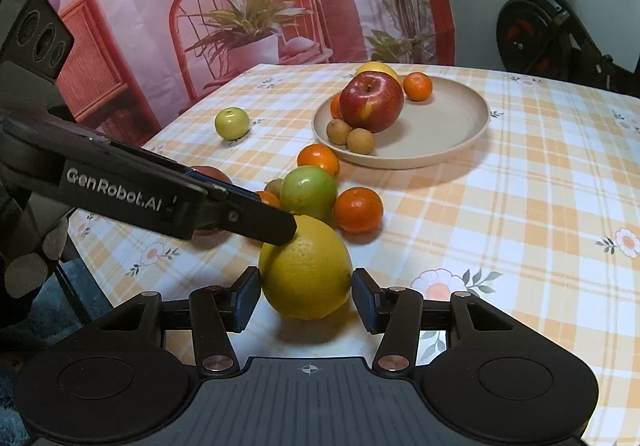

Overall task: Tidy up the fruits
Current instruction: 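Close the right gripper around the yellow grapefruit, then carry the grapefruit onto the plate and open the right gripper, then withdraw the right gripper from the plate toward the loose fruit, then grasp an orange tangerine with the right gripper, then lift the tangerine with the right gripper while the left gripper grasps a brown kiwi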

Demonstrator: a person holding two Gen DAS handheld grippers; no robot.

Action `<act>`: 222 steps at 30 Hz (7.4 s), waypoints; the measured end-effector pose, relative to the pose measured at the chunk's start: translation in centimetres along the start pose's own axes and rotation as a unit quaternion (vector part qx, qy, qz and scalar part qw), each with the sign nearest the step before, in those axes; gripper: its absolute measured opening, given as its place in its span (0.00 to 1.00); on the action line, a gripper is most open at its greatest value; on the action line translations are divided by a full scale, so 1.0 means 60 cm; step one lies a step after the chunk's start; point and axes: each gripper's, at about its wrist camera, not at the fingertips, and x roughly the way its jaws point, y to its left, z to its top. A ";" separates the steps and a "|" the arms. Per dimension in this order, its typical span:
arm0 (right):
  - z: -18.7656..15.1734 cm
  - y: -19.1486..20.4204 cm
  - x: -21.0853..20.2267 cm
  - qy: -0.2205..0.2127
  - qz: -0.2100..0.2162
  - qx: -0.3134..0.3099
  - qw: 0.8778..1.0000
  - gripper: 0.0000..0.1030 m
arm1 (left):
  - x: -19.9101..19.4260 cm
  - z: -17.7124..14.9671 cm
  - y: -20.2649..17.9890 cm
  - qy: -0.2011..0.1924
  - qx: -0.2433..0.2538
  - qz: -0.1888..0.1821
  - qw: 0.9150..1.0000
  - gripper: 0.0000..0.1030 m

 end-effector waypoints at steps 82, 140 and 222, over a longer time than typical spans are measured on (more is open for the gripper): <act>0.180 -0.122 0.121 0.002 -0.021 -0.037 0.999 0.45 | 0.131 0.184 0.073 -0.014 -0.119 -0.026 0.992 0.46; 0.082 -0.030 0.074 0.022 -0.062 -0.064 0.996 0.42 | -0.079 0.064 0.163 -0.116 -0.104 0.116 0.981 0.46; 0.110 -0.057 0.046 -0.050 -0.047 -0.044 0.997 0.31 | 0.054 0.080 0.103 0.046 -0.023 0.070 0.996 0.39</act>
